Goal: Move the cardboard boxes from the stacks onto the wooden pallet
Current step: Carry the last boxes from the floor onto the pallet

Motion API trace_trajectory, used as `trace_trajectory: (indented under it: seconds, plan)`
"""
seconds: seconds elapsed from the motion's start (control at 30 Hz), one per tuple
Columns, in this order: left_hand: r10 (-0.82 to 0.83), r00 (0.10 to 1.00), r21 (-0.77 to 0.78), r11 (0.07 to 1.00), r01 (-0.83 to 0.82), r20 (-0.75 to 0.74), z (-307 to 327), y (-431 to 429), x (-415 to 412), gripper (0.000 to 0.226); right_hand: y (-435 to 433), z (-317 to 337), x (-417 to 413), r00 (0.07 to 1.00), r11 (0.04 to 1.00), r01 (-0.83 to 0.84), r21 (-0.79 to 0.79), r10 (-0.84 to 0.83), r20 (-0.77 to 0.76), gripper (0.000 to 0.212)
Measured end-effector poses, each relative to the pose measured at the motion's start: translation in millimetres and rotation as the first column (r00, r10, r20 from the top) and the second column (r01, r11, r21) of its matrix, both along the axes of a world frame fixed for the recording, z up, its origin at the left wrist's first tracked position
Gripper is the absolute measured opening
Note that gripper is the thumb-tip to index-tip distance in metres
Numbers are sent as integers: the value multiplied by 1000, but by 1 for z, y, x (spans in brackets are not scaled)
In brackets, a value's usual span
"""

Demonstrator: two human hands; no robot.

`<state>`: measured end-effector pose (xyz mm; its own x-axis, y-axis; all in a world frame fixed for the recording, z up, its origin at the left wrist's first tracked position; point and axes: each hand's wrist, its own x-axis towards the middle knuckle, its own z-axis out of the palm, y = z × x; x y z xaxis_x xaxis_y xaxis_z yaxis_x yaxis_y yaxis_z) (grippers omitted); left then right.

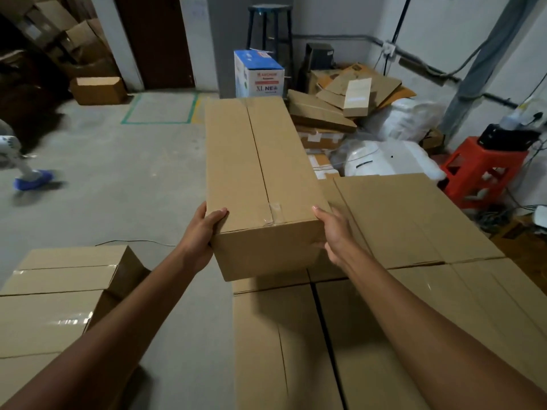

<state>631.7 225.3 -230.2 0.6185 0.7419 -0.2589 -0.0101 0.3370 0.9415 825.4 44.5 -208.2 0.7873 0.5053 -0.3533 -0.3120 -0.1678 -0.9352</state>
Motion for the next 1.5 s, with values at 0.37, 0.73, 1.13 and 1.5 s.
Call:
trace_trajectory:
  seconds: [0.37,0.73,1.13,1.5]
  plan:
    - [18,999,-75,997,-20,-32,-60,-2,22,28,13,-70,27,999,998,-16,-59,13,-51,59]
    - [15,998,-97,995,-21,-62,-97,7,29,33,15,-107,37,992,999,-39,-31,35,-118,67]
    - [-5,994,-111,994,-7,-114,-96,15,26,52,21,-106,44,993,983,-112,-146,114,9,61]
    - [-2,983,-59,998,-9,-186,-99,12,31,49,17,-103,41,945,929,-170,-329,248,213,61]
